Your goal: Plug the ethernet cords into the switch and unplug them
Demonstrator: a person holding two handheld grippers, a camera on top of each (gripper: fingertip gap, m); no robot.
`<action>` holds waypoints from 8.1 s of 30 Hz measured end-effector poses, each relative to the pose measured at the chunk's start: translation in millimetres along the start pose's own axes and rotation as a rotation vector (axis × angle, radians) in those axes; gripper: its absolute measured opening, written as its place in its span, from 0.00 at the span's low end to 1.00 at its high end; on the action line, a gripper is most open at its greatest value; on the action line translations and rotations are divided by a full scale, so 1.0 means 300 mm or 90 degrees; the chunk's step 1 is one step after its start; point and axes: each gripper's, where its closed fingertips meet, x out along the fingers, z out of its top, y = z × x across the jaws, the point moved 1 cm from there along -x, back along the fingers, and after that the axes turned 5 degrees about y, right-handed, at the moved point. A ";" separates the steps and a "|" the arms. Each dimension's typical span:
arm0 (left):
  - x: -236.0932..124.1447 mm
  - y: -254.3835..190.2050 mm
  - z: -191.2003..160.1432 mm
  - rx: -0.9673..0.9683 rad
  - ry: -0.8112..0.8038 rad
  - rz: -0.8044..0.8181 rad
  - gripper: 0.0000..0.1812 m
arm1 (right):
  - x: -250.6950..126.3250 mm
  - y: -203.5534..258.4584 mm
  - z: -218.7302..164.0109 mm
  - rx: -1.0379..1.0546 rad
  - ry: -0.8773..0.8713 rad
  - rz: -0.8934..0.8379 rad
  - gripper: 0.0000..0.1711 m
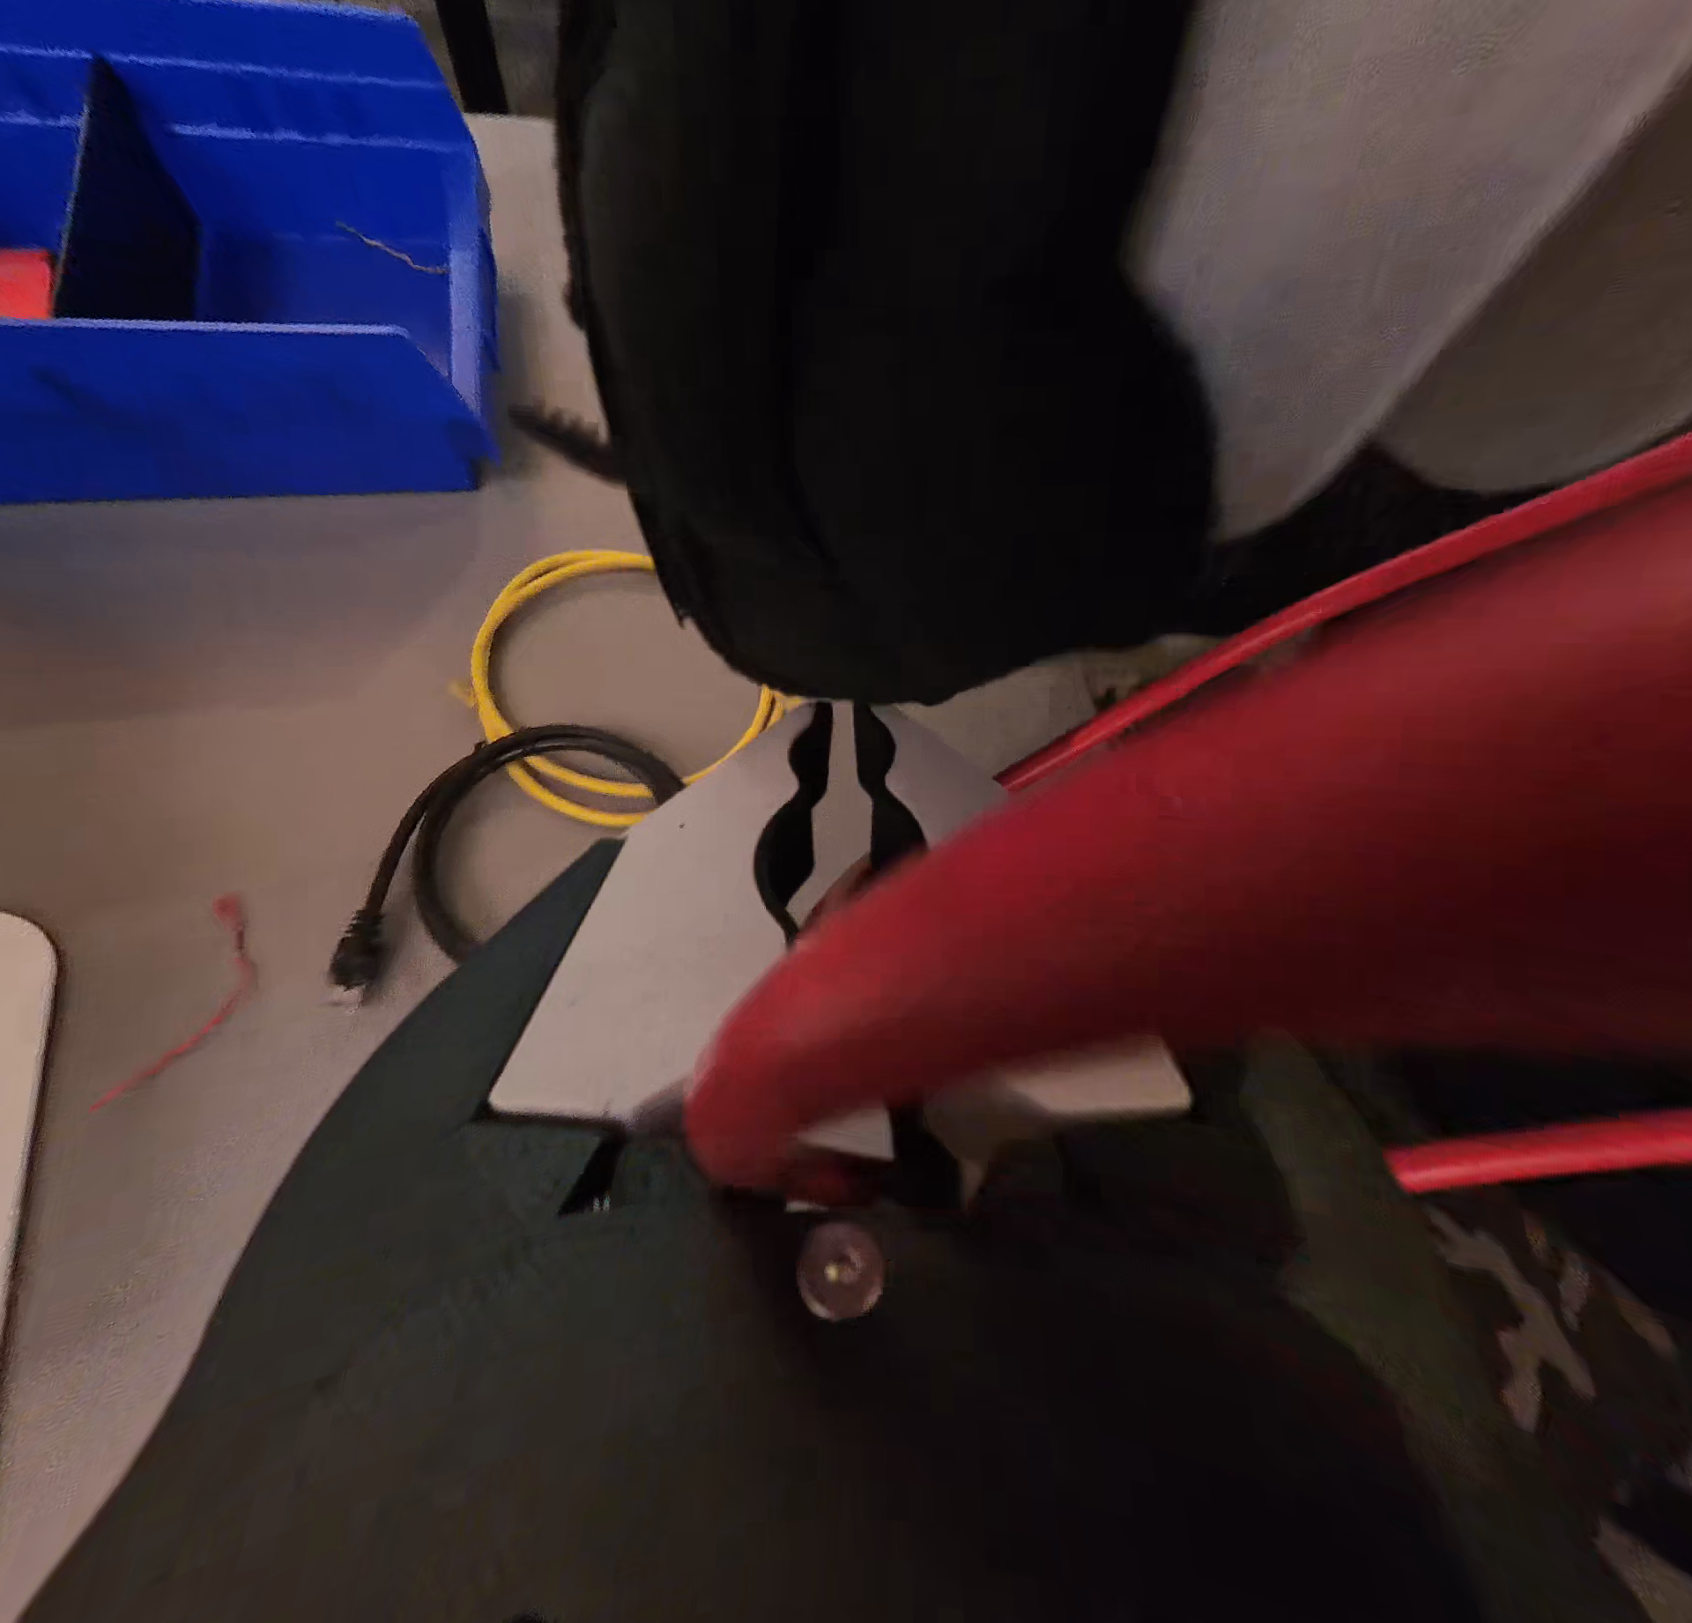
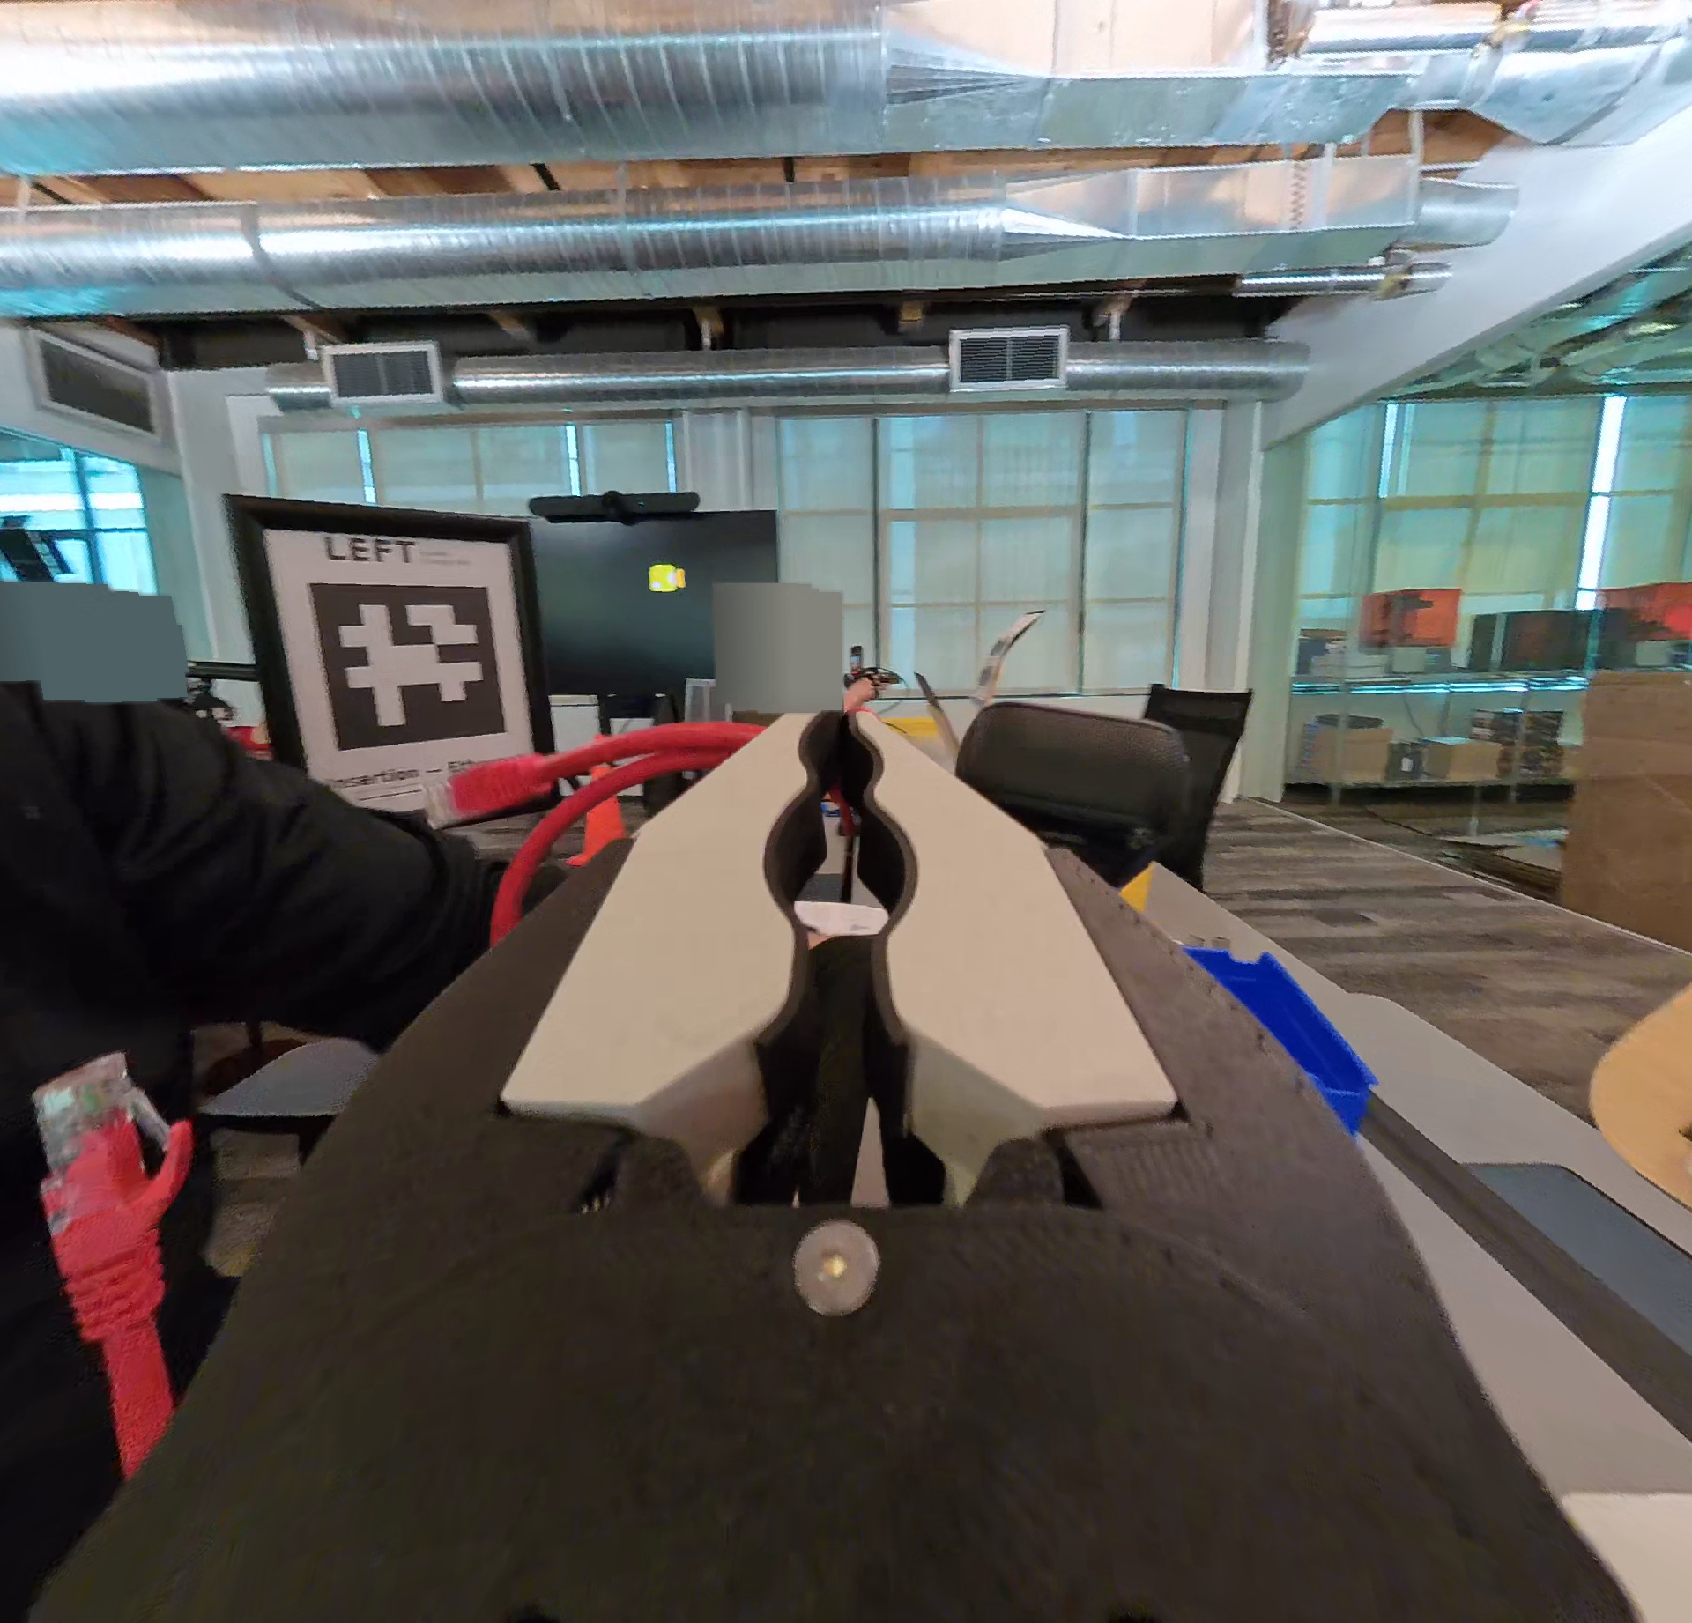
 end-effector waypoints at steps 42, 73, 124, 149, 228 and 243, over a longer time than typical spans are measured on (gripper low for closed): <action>-0.325 -0.029 0.009 0.232 -0.132 0.816 0.51 | -0.048 -0.099 0.074 0.074 -0.085 -0.124 0.00; -0.647 -0.267 0.340 0.174 -0.083 0.743 0.00 | -0.055 -0.109 0.029 0.032 0.016 -0.155 0.00; -0.424 0.222 -0.028 -0.270 0.431 0.039 0.36 | 0.136 0.026 -0.249 -0.140 0.217 -0.038 0.00; -0.303 -0.190 -0.121 0.232 0.190 0.815 0.31 | 0.053 -0.139 -0.168 0.089 0.116 -0.141 0.00; -0.528 0.122 -0.099 -0.295 0.073 0.185 0.35 | 0.080 0.001 -0.252 -0.106 0.299 -0.043 0.00; -0.484 -0.176 -0.121 -0.021 -0.068 0.504 0.03 | 0.060 -0.043 -0.202 -0.014 0.244 -0.068 0.00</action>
